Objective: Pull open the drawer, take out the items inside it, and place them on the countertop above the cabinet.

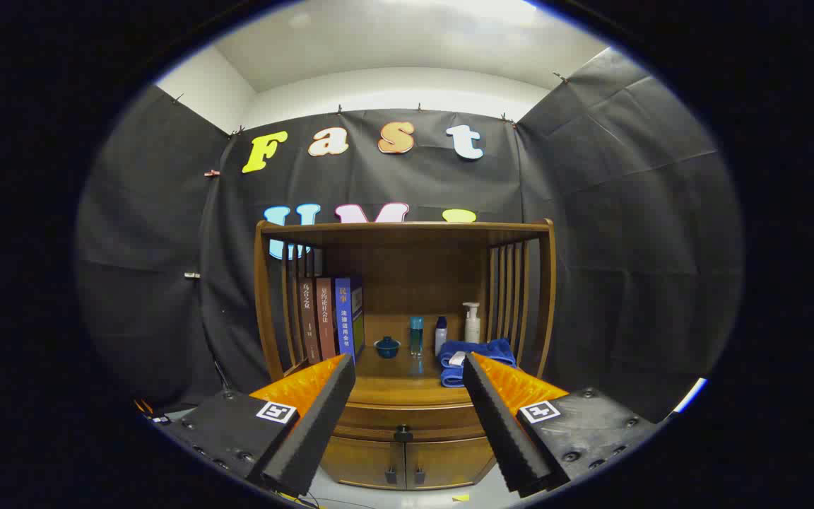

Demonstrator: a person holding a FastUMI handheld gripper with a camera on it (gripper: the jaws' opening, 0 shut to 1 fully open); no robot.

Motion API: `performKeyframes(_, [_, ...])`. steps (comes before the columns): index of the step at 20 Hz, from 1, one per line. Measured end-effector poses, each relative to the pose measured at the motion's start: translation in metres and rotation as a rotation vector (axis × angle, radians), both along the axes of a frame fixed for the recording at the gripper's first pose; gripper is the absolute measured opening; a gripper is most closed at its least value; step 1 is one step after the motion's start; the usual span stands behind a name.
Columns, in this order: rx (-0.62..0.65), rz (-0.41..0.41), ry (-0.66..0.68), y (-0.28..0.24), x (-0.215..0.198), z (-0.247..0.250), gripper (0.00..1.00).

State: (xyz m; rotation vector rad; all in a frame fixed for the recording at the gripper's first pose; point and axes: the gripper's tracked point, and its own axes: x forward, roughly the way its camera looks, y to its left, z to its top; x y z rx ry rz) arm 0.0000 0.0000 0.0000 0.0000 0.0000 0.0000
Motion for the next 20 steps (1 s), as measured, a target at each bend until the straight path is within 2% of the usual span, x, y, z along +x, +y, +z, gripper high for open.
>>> performKeyframes(6, [0.042, -0.044, -0.022, -0.025, 0.01, 0.013, 0.99])
performKeyframes(10, [0.036, -0.088, 0.012, -0.036, 0.014, -0.001, 0.99])
performKeyframes(16, [0.074, -0.049, -0.015, -0.019, 0.018, -0.001, 0.99])
performKeyframes(20, [0.045, -0.016, -0.028, -0.008, 0.021, -0.01, 0.99])
